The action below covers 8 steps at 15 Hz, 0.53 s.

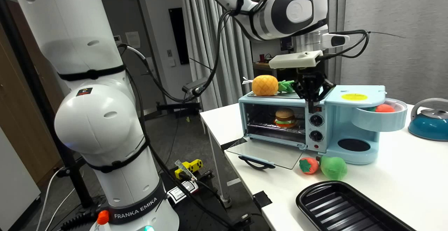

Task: Press the button atop the oven, flip the switch on the front of the oven, push in the oven rack, flip the switch again, and then close the oven door

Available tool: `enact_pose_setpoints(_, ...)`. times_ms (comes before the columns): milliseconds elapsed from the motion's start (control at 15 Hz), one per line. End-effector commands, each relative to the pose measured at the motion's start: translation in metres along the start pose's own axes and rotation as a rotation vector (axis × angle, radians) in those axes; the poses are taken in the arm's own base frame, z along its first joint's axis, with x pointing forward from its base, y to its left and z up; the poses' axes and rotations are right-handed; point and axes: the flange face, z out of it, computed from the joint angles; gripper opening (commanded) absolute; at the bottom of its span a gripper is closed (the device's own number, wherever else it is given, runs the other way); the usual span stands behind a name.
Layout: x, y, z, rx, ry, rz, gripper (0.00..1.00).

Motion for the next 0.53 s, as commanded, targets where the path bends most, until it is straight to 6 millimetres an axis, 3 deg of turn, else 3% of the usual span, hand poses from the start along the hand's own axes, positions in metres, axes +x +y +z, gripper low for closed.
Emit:
enact_pose_setpoints(0,0.0108,0.0058,-0.0034,-0.024,-0.010,0.017,0.00)
enact_pose_setpoints(467,0.0180,0.0093,-0.0042,-0.028,0.012,0.034,0.00)
